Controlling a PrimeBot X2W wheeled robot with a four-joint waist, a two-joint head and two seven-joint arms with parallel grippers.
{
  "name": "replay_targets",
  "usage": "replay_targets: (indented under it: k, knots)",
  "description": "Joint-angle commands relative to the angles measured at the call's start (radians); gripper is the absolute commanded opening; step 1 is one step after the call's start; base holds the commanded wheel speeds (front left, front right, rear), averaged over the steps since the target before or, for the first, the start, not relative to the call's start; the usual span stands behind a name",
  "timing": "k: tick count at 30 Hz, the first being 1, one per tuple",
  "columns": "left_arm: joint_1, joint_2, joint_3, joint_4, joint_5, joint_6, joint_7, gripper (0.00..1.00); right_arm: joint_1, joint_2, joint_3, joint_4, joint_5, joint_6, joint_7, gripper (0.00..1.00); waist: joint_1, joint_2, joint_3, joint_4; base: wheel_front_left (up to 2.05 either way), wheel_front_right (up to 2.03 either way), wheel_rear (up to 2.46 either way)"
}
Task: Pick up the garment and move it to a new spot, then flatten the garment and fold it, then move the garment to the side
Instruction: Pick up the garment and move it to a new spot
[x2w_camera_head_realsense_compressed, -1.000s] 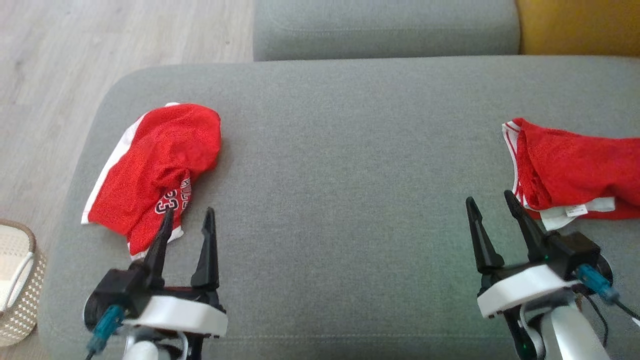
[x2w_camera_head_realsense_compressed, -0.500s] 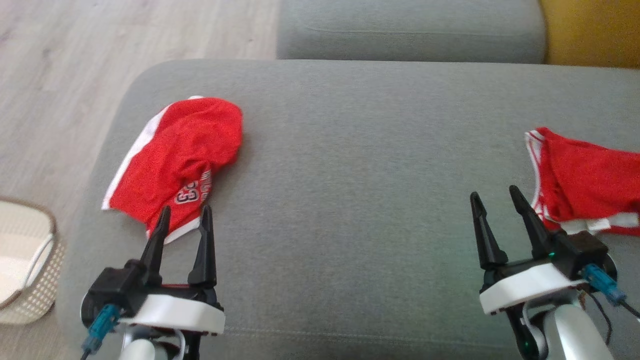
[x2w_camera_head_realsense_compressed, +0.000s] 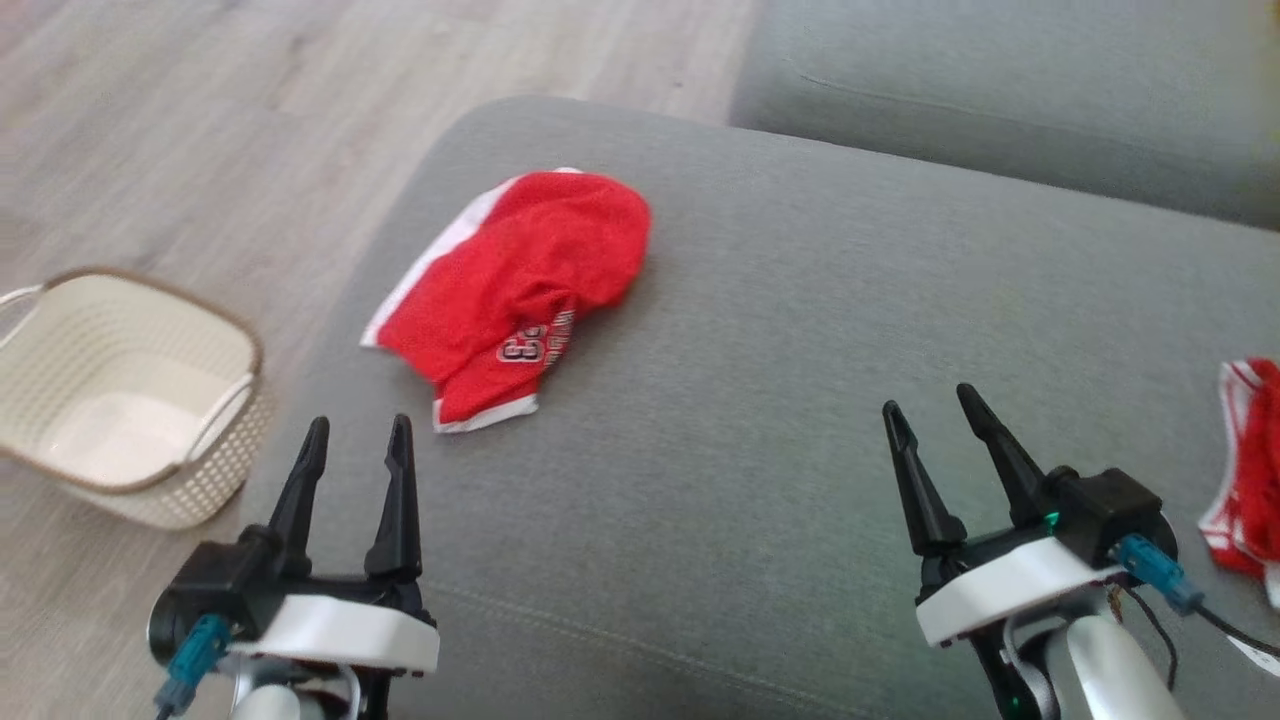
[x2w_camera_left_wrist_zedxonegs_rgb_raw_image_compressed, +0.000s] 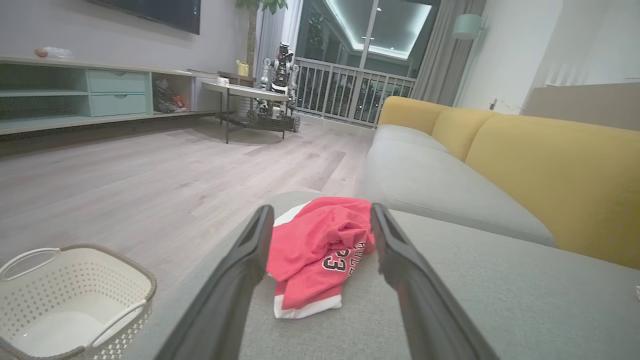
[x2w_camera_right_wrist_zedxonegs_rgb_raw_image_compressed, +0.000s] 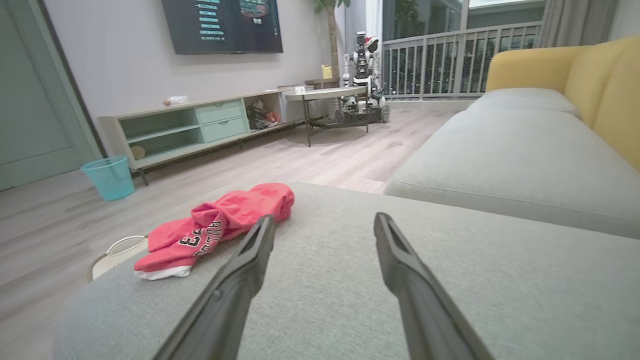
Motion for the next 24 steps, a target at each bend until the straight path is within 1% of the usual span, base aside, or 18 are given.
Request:
replay_targets:
  k: [1,5,9,17,24]
  knots:
    - [-0.031,0.001,0.037,-0.037,0.01,0.001,-0.005,1.0,-0.006,0.001,0.023,-0.026,0.009,0.0,-0.009,1.0,0.0001,0.0,-0.01,0.041,0.0,0.0,0.0]
    - [-0.023,0.001,0.039,-0.04,0.01,0.002,-0.005,1.0,0.0,0.001,0.032,-0.019,0.014,0.0,-0.009,1.0,0.0001,0.0,-0.015,0.072,0.0,0.0,0.0]
    - [-0.021,0.001,0.04,-0.043,0.01,0.003,-0.005,1.0,0.003,0.001,0.034,-0.02,0.016,0.0,-0.009,1.0,0.0001,0.0,-0.017,0.085,0.0,0.0,0.0]
    - [-0.019,0.001,0.053,-0.058,0.007,0.012,-0.005,1.0,-0.003,0.001,0.046,-0.014,0.015,0.0,-0.009,1.0,0.0001,0.0,-0.015,0.088,0.0,0.0,0.0]
    - [-0.037,0.001,0.095,-0.062,0.003,0.004,-0.005,1.0,-0.005,0.001,0.05,-0.026,0.016,0.0,-0.009,1.0,0.0001,0.0,0.008,0.075,0.0,0.0,0.0]
